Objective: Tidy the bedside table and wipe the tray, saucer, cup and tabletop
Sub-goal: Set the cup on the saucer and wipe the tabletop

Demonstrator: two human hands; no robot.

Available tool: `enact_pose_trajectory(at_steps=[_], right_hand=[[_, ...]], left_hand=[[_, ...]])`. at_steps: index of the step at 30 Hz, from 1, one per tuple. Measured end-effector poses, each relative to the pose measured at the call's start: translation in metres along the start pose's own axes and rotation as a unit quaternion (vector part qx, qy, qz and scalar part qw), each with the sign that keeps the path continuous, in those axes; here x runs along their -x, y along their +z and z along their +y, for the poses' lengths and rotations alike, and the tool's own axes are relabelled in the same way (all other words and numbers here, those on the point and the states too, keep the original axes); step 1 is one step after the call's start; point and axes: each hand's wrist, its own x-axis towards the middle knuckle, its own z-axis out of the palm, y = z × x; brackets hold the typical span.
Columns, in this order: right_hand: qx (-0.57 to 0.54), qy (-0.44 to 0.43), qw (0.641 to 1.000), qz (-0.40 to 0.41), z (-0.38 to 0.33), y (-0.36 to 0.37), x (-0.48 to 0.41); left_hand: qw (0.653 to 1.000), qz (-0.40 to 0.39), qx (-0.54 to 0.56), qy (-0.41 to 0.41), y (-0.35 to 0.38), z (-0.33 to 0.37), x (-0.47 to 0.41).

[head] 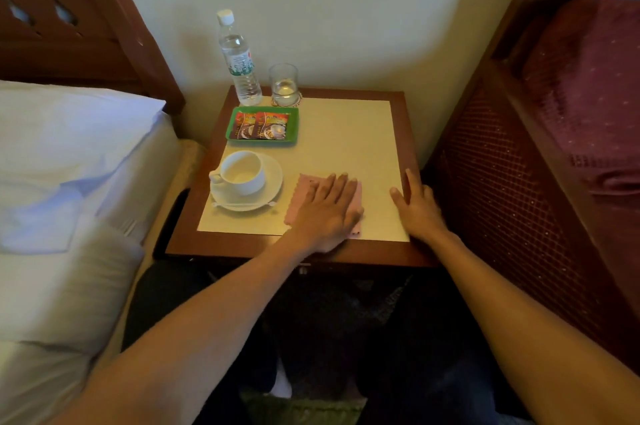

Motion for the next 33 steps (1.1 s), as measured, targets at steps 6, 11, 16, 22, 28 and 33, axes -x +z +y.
enact_pose_trajectory(at_steps=[6, 11, 16, 22, 28, 33], right_hand=[[-0.231, 0.061, 0.971, 0.007, -0.002, -0.016, 0.001], [-0.398, 0.137, 0.907, -0.027, 0.012, -0.014, -0.001], [-0.494, 0.128, 0.858, -0.052, 0.018, -0.011, -0.006], [-0.550, 0.120, 0.823, -0.081, 0.025, -0.014, -0.010], [-0.450, 0.134, 0.880, -0.067, 0.009, -0.012, -0.020], [-0.389, 0.156, 0.908, -0.016, -0.002, -0.012, -0.030]], left_hand=[[0.996, -0.001, -0.018, 0.090, 0.021, 0.089, 0.002], [0.979, -0.029, -0.032, 0.197, 0.010, 0.028, 0.013], [1.000, -0.001, 0.012, -0.023, 0.003, 0.059, -0.054], [0.990, 0.002, -0.009, 0.144, 0.021, 0.103, -0.004], [0.984, -0.014, -0.040, 0.175, -0.003, -0.005, -0.010], [0.998, 0.013, 0.022, -0.063, -0.002, 0.025, -0.099]])
